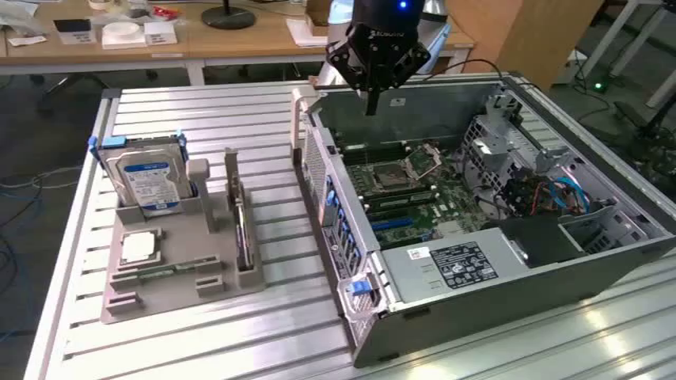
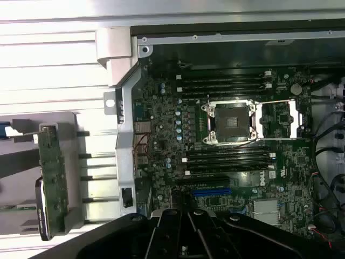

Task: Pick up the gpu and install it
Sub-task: 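Reach for the gpu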

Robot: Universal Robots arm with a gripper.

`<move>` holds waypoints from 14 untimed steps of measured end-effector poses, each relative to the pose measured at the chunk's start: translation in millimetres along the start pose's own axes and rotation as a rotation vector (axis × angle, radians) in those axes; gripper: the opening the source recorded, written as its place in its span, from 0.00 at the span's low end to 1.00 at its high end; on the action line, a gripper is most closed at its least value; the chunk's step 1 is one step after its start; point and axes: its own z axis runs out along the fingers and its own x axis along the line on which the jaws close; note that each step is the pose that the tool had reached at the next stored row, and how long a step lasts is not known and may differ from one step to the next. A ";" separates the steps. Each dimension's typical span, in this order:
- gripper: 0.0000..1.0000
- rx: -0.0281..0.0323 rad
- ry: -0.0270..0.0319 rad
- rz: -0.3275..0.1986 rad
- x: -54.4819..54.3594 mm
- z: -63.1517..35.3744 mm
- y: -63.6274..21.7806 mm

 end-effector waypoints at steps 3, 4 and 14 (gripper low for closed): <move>0.11 0.0000 -0.0001 0.000 0.1 0.0 0.0; 0.11 -0.0002 -0.0002 0.000 0.6 0.1 0.0; 0.11 0.0000 -0.0001 0.000 20.1 -0.5 -1.5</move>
